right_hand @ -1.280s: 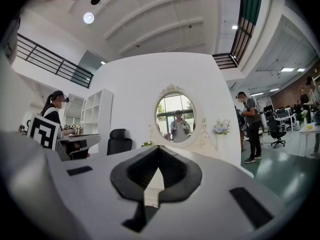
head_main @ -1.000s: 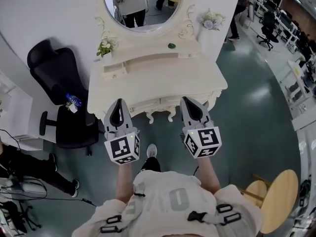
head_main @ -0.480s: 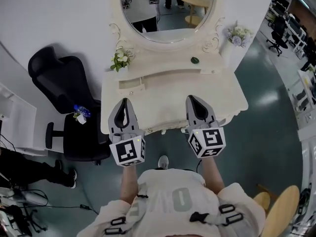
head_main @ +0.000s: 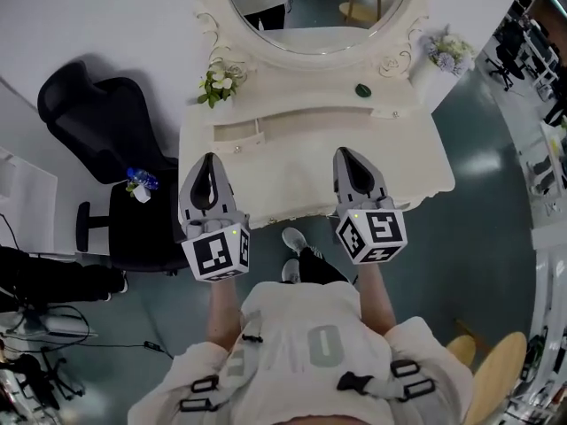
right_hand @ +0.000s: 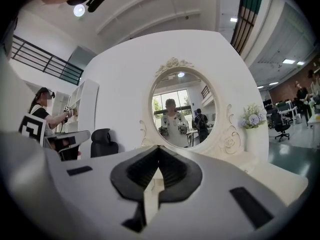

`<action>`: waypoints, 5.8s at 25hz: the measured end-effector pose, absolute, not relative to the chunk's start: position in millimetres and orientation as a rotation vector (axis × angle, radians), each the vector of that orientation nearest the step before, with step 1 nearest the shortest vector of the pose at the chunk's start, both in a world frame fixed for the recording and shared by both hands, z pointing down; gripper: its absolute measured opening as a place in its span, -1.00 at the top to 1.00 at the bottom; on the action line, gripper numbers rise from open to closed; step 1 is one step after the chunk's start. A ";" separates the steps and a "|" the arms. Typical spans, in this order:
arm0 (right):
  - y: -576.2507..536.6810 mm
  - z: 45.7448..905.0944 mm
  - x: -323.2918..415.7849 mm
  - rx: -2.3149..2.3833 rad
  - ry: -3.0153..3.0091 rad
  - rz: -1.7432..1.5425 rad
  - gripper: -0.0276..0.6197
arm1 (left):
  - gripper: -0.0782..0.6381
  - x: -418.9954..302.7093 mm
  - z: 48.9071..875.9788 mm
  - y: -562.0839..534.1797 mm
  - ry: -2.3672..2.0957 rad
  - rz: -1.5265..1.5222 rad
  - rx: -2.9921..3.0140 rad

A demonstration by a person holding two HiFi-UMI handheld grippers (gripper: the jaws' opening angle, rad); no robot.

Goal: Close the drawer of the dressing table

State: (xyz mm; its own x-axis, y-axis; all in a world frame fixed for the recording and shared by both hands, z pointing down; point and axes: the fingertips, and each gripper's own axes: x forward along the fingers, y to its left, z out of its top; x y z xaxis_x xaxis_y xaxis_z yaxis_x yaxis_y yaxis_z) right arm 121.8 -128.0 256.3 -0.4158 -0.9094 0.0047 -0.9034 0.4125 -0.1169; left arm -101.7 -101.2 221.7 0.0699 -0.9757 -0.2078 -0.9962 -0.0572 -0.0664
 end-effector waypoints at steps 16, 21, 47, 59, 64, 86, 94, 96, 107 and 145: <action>-167.9 243.7 65.9 -1.534 2.663 -0.039 0.89 | 0.73 -143.8 211.7 -108.3 2.095 0.146 -2.039; -176.4 237.8 34.4 -1.439 2.709 -0.016 0.77 | 0.73 -164.0 206.6 -114.9 2.112 0.145 -2.011; -245.1 447.1 -126.2 -1.445 3.042 -0.441 0.16 | 0.73 -269.3 298.5 -164.6 2.300 -0.064 -2.010; -259.7 511.5 -107.1 -1.813 2.832 -0.689 0.07 | 0.73 -262.4 346.6 -181.0 2.314 -0.258 -2.109; -261.4 523.8 -104.4 -1.923 2.746 -0.706 0.27 | 0.73 -266.3 368.7 -186.5 2.316 -0.324 -2.145; -261.4 525.2 -103.6 -1.903 2.804 -0.705 0.62 | 0.73 -263.4 386.0 -206.8 2.302 -0.339 -2.191; -266.7 522.7 -100.0 -1.926 2.823 -0.654 0.63 | 0.73 -264.9 385.9 -211.9 2.311 -0.337 -2.182; -268.7 521.7 -100.3 -1.921 2.835 -0.638 0.63 | 0.73 -264.5 385.7 -214.0 2.310 -0.334 -2.182; -281.0 519.1 -104.2 -1.896 2.861 -0.602 0.64 | 0.73 -262.9 386.8 -223.0 2.309 -0.333 -2.187; -326.6 521.0 -116.6 -1.921 2.855 -0.568 0.69 | 0.73 -288.6 399.4 -235.1 2.356 -0.343 -2.153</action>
